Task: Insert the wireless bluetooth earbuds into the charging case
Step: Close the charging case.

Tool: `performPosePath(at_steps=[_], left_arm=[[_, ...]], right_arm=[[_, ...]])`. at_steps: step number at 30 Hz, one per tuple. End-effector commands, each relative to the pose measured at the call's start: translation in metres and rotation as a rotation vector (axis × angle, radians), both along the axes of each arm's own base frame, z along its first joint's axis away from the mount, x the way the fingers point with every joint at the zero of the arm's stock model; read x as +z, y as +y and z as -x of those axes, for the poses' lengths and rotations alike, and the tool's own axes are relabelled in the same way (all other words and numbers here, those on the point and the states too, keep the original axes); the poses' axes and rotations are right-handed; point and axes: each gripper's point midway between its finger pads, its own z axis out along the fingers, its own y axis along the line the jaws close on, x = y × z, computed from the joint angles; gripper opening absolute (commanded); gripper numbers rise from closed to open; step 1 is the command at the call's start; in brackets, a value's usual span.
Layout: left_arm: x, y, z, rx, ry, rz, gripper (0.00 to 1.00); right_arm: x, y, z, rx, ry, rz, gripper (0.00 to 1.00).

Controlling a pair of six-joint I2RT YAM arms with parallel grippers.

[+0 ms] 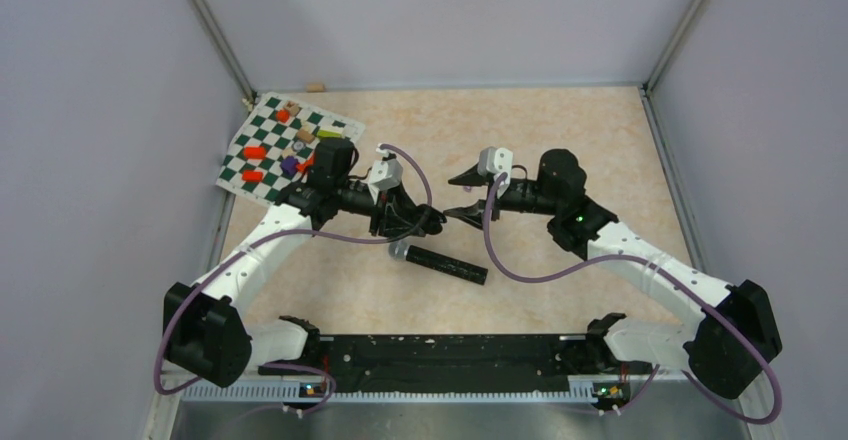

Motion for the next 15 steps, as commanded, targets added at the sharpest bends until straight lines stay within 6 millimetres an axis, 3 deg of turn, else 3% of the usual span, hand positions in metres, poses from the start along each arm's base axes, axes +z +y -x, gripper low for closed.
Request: performPosePath(at_steps=[1,11,12,13,15], left_arm=[[0.014,-0.001,0.005,-0.032,-0.061,0.039,0.0],[0.013,-0.001,0.004,-0.031,-0.061,0.037,0.0],[0.032,0.003,0.015,-0.032,-0.133,0.066,0.0],[0.016,-0.001,0.005,-0.031,-0.071,0.041,0.0],[0.013,-0.001,0.004,-0.03,-0.063,0.037,0.0]], right_arm=[[0.001,0.003,0.006,0.037,-0.011,-0.003,0.61],[0.002,0.004,0.01,0.06,-0.008,-0.003,0.61],[0.001,0.004,0.011,0.064,-0.007,-0.002,0.61],[0.002,0.004,0.012,0.069,-0.007,-0.002,0.61],[0.002,0.004,0.013,0.076,-0.006,-0.003,0.61]])
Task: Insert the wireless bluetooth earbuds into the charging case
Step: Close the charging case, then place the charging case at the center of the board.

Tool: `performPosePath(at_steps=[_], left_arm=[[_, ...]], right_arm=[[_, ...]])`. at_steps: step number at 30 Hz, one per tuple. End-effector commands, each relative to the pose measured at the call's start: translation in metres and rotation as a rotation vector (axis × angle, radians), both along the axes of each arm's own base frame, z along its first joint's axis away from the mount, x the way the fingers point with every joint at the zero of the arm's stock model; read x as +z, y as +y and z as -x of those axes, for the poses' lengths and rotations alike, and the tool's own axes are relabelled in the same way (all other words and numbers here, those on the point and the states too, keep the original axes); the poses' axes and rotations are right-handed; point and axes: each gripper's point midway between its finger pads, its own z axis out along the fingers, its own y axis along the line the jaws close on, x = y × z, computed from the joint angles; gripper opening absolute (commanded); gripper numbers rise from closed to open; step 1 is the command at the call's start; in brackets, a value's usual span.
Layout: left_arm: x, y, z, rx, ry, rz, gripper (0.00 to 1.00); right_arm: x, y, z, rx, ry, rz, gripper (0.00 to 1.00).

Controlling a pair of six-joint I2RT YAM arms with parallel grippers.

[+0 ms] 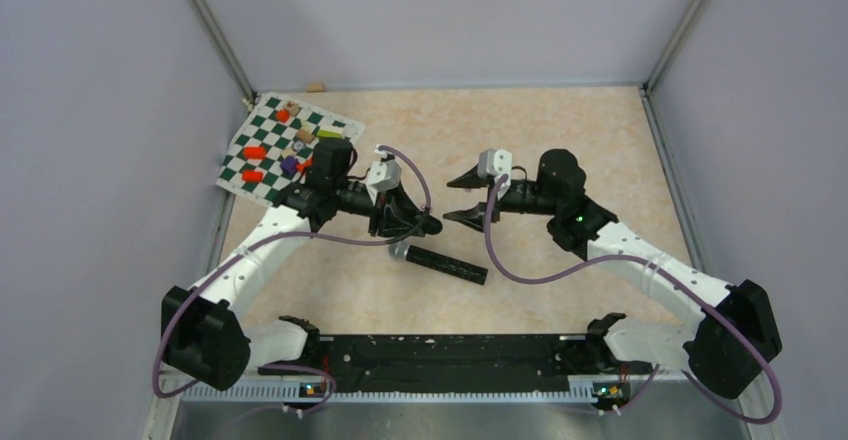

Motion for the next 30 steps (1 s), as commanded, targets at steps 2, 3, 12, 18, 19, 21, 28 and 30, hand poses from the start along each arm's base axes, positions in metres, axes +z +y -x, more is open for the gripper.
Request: performPosePath(at_steps=[2,3,12,18,19,21,28,30], left_arm=[[0.01,-0.002,0.003,-0.031,-0.045,0.032,0.0],[0.01,-0.002,0.003,-0.031,-0.044,0.033,0.0],[0.01,-0.002,0.003,-0.03,-0.045,0.032,0.0],[0.01,-0.002,0.002,-0.026,-0.043,0.029,0.0],[0.01,-0.002,0.001,-0.022,-0.042,0.027,0.0],[0.009,-0.003,-0.005,0.003,-0.048,0.015,0.0],[0.001,-0.007,-0.047,0.209,-0.019,-0.023,0.0],[-0.002,-0.007,-0.057,0.264,-0.013,-0.033,0.0]], right_arm=[[0.002,0.003,0.009,0.052,-0.007,-0.001,0.61],[0.002,0.003,0.01,0.055,-0.007,-0.001,0.62],[0.003,0.003,0.01,0.056,-0.009,-0.002,0.62],[0.002,0.003,0.009,0.047,-0.01,-0.001,0.63],[0.003,0.002,0.007,0.035,-0.015,-0.003,0.64],[0.007,-0.001,-0.003,-0.025,-0.033,-0.011,0.69],[0.029,-0.032,-0.054,-0.34,-0.093,-0.059,0.77],[0.034,-0.045,-0.068,-0.433,-0.092,-0.079,0.79]])
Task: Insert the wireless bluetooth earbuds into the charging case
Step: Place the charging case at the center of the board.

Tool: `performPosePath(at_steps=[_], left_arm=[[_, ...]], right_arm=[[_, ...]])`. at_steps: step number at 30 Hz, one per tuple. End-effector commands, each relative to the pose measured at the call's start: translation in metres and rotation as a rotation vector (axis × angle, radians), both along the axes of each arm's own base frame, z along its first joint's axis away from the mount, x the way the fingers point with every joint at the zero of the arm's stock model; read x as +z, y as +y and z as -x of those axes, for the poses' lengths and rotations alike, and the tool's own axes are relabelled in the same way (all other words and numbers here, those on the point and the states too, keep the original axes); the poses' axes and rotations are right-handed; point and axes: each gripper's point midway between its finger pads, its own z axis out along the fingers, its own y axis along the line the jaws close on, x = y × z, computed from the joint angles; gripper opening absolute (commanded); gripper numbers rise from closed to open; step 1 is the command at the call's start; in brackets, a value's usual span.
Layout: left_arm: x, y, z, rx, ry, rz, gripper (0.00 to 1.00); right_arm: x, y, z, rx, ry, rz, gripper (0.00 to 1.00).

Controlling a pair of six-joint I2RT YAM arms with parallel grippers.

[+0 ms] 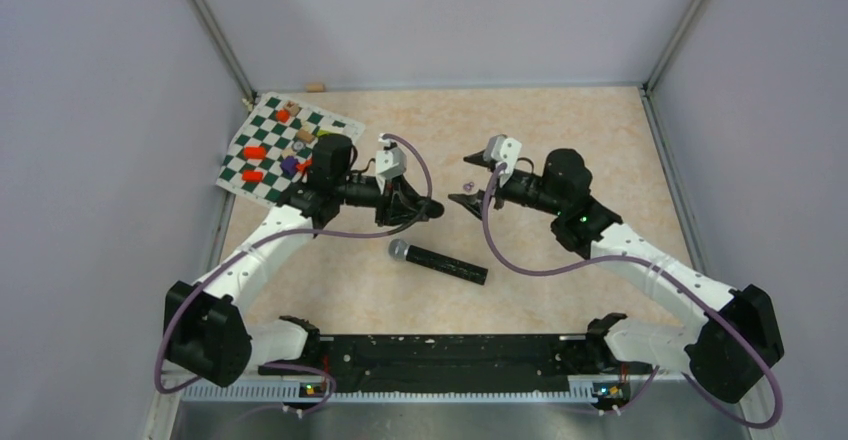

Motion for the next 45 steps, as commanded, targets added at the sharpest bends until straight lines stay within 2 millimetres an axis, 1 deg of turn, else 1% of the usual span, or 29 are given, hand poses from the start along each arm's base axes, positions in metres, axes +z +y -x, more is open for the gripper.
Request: performPosePath(at_steps=[1,5,7,9,10,11,12,17,20,22,25,28,32,35,38,42,45], left_arm=[[-0.001,-0.003,-0.034,0.155,-0.01,-0.005,0.0],[-0.013,0.001,-0.065,0.318,0.024,-0.042,0.0],[-0.017,0.003,-0.084,0.398,0.027,-0.055,0.0],[-0.027,0.003,-0.102,0.457,0.066,-0.089,0.0],[-0.036,0.005,-0.104,0.479,0.107,-0.119,0.0],[-0.038,0.004,-0.111,0.493,0.133,-0.138,0.0],[-0.05,0.003,-0.117,0.501,0.176,-0.17,0.0],[-0.08,-0.005,-0.139,0.497,0.346,-0.254,0.0],[-0.091,-0.006,-0.158,0.513,0.495,-0.254,0.0],[-0.1,-0.004,-0.175,0.552,0.61,-0.238,0.0],[-0.119,-0.001,-0.197,0.614,0.754,-0.201,0.0],[-0.135,0.0,-0.215,0.67,0.836,-0.163,0.01],[-0.145,0.002,-0.236,0.747,0.894,-0.137,0.02],[-0.148,0.002,-0.246,0.784,0.917,-0.121,0.04],[-0.151,0.003,-0.25,0.814,0.943,-0.11,0.08],[-0.16,0.003,-0.251,0.843,0.992,-0.104,0.16],[-0.165,0.003,-0.248,0.858,1.026,-0.09,0.23]], right_arm=[[0.034,-0.037,-0.04,-0.269,-0.077,-0.091,0.8],[0.038,-0.067,-0.066,-0.46,-0.078,-0.117,0.85],[0.039,-0.076,-0.073,-0.512,-0.077,-0.124,0.86],[0.039,-0.083,-0.077,-0.536,-0.069,-0.133,0.86],[0.038,-0.085,-0.078,-0.54,-0.063,-0.137,0.86],[0.039,-0.087,-0.078,-0.543,-0.061,-0.143,0.86],[0.039,-0.09,-0.079,-0.547,-0.057,-0.15,0.86],[0.042,-0.102,-0.082,-0.573,-0.048,-0.172,0.86],[0.043,-0.107,-0.085,-0.586,-0.045,-0.178,0.86],[0.043,-0.11,-0.085,-0.589,-0.044,-0.182,0.86],[0.041,-0.112,-0.087,-0.592,-0.038,-0.184,0.86],[0.041,-0.114,-0.088,-0.593,-0.036,-0.185,0.86],[0.039,-0.115,-0.088,-0.595,-0.034,-0.185,0.86],[0.04,-0.115,-0.088,-0.594,-0.036,-0.186,0.86],[0.04,-0.116,-0.088,-0.593,-0.036,-0.187,0.86],[0.041,-0.116,-0.087,-0.592,-0.038,-0.191,0.86],[0.044,-0.117,-0.086,-0.592,-0.041,-0.198,0.86]])
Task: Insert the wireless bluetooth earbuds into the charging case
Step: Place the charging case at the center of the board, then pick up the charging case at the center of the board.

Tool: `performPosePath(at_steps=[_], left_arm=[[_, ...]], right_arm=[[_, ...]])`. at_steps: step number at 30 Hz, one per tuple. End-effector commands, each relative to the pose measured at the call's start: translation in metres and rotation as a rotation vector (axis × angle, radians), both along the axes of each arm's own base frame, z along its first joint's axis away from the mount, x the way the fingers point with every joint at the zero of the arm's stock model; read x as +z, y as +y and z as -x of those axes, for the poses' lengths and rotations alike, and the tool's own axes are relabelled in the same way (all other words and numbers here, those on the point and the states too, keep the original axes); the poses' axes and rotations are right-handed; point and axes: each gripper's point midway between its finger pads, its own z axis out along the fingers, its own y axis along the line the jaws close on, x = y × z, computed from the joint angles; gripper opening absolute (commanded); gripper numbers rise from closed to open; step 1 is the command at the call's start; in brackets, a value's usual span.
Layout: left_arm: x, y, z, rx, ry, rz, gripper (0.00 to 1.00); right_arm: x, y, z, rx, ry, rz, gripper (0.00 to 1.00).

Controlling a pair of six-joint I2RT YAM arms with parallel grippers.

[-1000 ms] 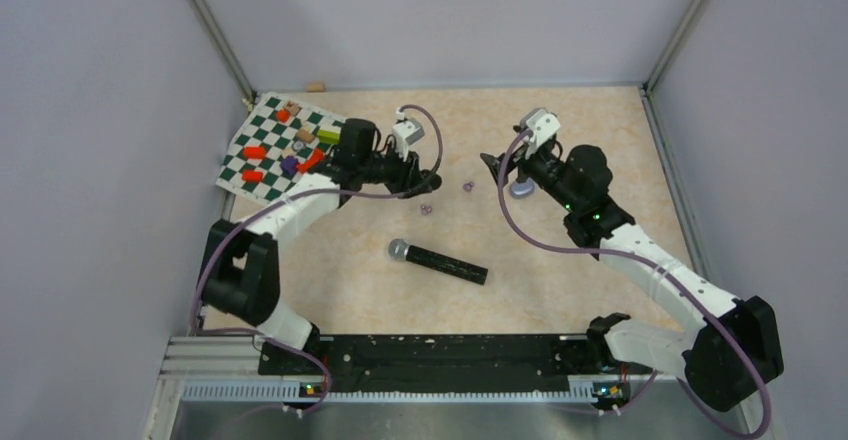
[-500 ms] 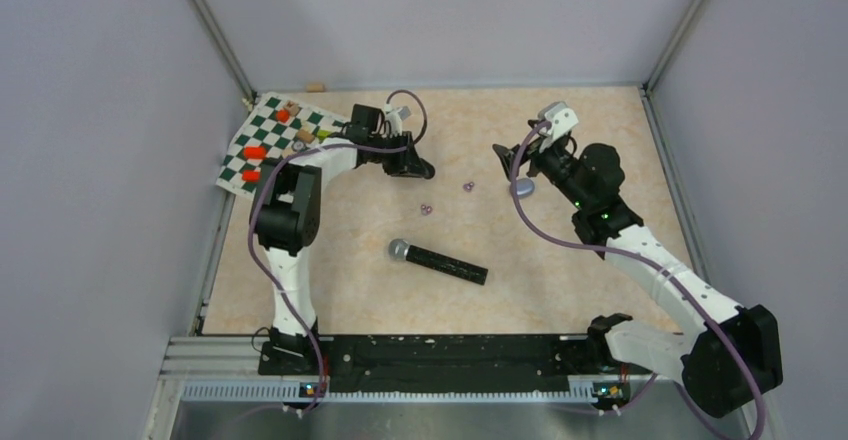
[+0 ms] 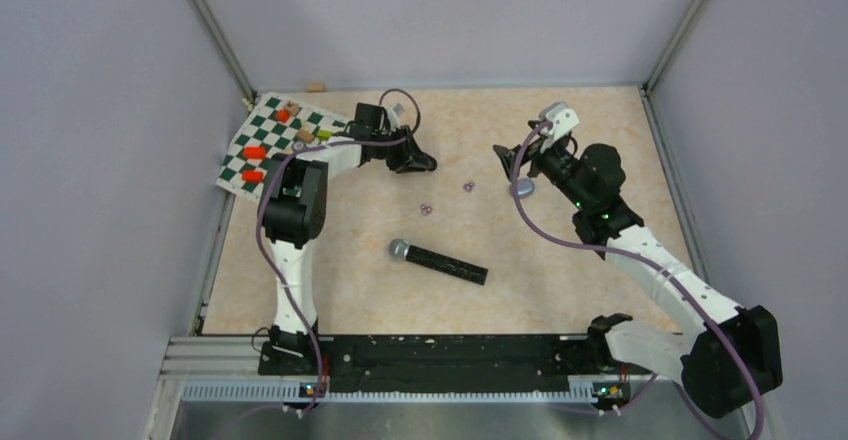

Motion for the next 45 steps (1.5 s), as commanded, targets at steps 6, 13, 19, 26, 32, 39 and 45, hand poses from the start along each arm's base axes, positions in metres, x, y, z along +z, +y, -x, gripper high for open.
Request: performPosePath(at_steps=[6,13,19,26,32,39,45], left_arm=[[-0.002,-0.005,-0.009,0.067,0.02,0.049,0.32],[-0.007,-0.008,-0.004,0.065,0.04,0.052,0.51],[-0.006,-0.008,-0.002,0.064,0.041,0.042,0.54],[0.024,0.01,-0.006,0.066,-0.06,-0.027,0.6],[0.085,0.043,-0.003,0.033,-0.282,-0.123,0.99],[0.181,0.096,0.019,0.018,-0.606,-0.271,0.99],[0.216,0.164,0.062,0.119,-0.876,-0.64,0.99]], right_arm=[[0.021,-0.007,0.004,-0.005,-0.057,-0.044,0.86],[0.02,-0.007,0.003,-0.005,-0.054,-0.045,0.86],[0.02,-0.007,0.003,-0.005,-0.055,-0.045,0.86],[0.02,-0.01,0.002,-0.013,-0.055,-0.043,0.86],[0.018,-0.02,-0.002,-0.045,-0.064,-0.035,0.9],[0.007,-0.023,-0.003,-0.017,-0.089,0.005,0.99],[-0.03,-0.03,-0.023,-0.03,-0.074,0.184,0.99]])
